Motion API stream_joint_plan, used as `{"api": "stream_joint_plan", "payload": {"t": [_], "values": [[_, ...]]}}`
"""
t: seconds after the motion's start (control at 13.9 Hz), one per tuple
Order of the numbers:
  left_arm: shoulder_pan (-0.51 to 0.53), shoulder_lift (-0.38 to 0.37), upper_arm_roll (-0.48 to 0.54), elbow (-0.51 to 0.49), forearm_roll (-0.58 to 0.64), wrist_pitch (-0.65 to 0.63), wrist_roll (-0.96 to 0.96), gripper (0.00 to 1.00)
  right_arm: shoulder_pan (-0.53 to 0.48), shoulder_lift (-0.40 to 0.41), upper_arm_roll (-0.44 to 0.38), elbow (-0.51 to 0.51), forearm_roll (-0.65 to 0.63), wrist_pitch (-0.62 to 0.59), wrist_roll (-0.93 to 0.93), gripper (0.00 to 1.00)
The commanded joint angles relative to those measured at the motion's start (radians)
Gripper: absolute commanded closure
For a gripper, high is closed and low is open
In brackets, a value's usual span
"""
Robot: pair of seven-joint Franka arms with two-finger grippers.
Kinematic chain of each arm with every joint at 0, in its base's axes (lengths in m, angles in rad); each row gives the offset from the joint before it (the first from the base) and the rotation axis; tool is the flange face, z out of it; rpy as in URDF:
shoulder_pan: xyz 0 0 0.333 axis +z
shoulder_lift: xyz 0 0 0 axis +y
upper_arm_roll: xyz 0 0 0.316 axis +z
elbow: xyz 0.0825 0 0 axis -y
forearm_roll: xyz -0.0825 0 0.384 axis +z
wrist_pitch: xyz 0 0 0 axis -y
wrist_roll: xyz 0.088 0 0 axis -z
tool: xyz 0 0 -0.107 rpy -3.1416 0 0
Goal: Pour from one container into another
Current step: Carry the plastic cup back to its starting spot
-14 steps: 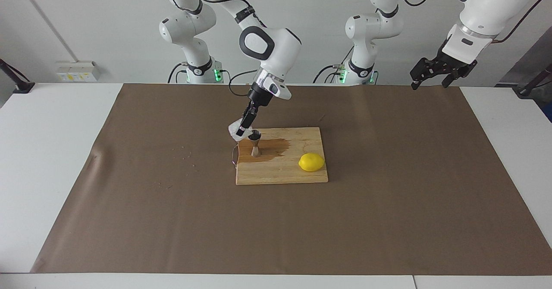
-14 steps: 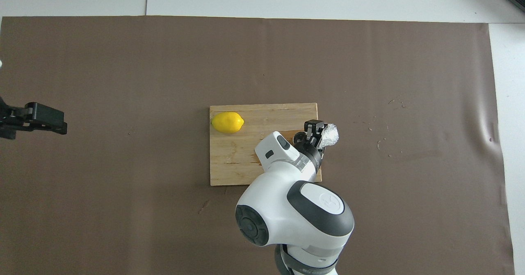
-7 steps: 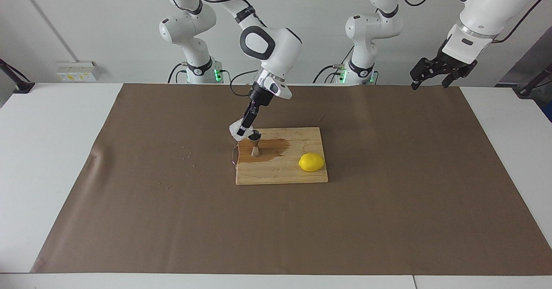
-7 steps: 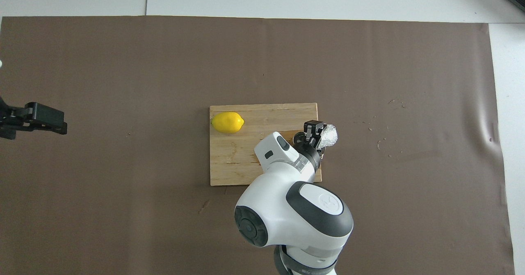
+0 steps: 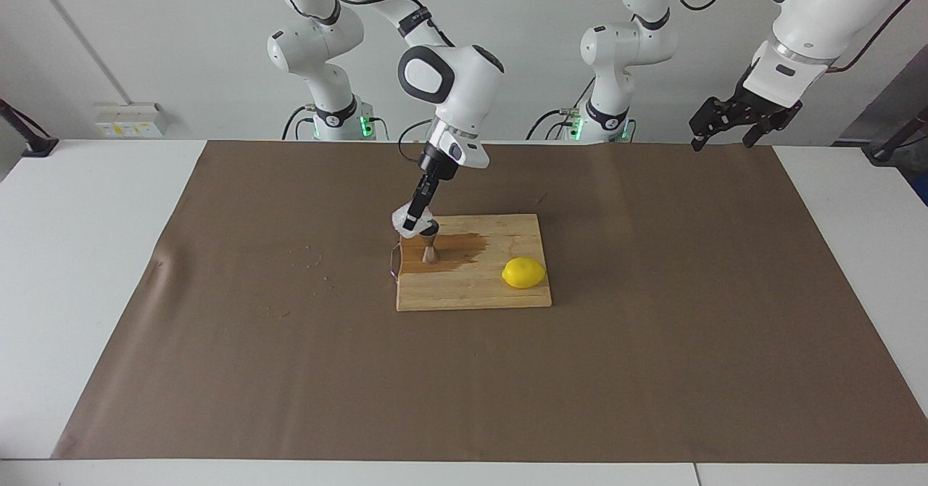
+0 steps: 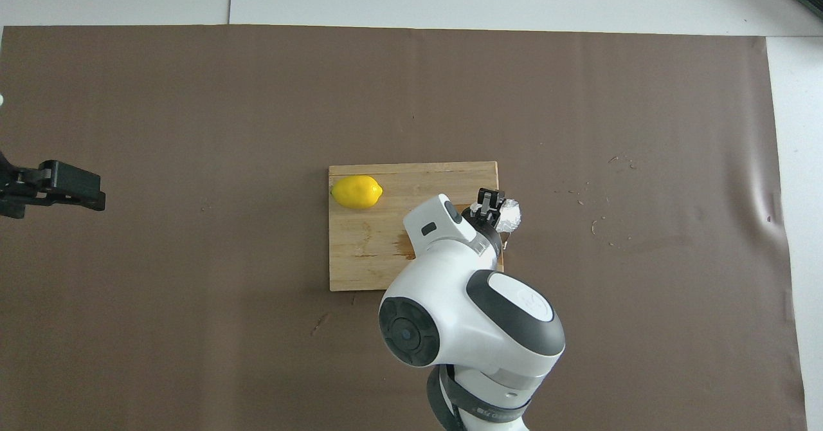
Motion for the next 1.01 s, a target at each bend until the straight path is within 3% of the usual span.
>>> {"api": "stream_joint_plan", "payload": {"t": [0.0,0.22,0.72,0.94], "values": [[-0.006,-0.023,0.010,-0.023,-0.011,-0.007,0.002,0.00,-0.047,0.001,0.008,0.019,0.049,0.038,-0.081,1.00],[-0.006,-0.023,0.010,-0.023,-0.011,-0.007,0.002,0.00,-0.067,0.001,0.006,0.021,0.079,0.038,-0.133,1.00],[-0.006,-0.023,0.010,-0.023,-0.011,-0.007,0.002,0.00,-0.179,-0.024,0.003,0.018,0.320,0.041,-0.458,1.00],[-0.006,-0.023,0.010,-0.023,-0.011,-0.007,0.002,0.00,-0.263,-0.028,0.005,-0.024,0.439,0.125,-0.598,1.00]]}}
